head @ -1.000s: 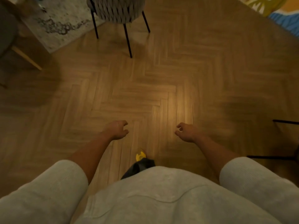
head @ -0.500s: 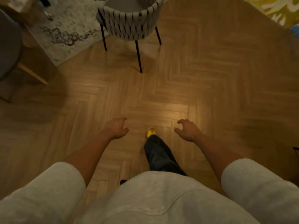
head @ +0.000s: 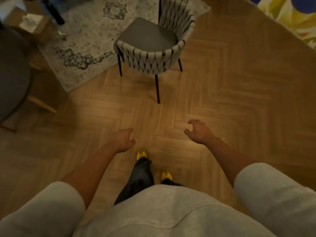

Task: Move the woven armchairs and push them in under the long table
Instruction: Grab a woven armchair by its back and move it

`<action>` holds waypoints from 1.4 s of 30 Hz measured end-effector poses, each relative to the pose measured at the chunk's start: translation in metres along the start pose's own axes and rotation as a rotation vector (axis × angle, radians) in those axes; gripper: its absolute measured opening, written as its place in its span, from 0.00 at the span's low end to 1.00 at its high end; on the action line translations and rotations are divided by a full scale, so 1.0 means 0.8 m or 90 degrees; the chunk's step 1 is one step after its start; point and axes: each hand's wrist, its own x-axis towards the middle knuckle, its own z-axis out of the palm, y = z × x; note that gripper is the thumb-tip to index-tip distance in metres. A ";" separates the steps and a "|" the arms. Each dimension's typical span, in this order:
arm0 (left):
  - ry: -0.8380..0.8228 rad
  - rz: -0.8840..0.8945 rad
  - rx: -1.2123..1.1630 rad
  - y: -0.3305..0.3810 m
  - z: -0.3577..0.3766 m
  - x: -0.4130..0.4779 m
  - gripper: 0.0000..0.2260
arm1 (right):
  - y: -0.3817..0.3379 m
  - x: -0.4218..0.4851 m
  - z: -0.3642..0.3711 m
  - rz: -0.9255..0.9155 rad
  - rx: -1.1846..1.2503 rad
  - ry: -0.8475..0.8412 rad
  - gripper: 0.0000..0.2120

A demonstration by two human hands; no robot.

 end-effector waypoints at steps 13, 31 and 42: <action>0.010 0.159 0.124 0.103 -0.224 0.277 0.28 | 0.000 0.169 -0.150 0.108 0.072 0.075 0.32; 0.134 -0.034 -0.033 0.309 -0.330 0.584 0.29 | 0.065 0.598 -0.460 -0.171 -0.251 -0.064 0.38; 0.050 -0.191 -0.075 0.304 -0.320 0.687 0.28 | -0.013 0.814 -0.516 -0.366 -0.441 -0.080 0.38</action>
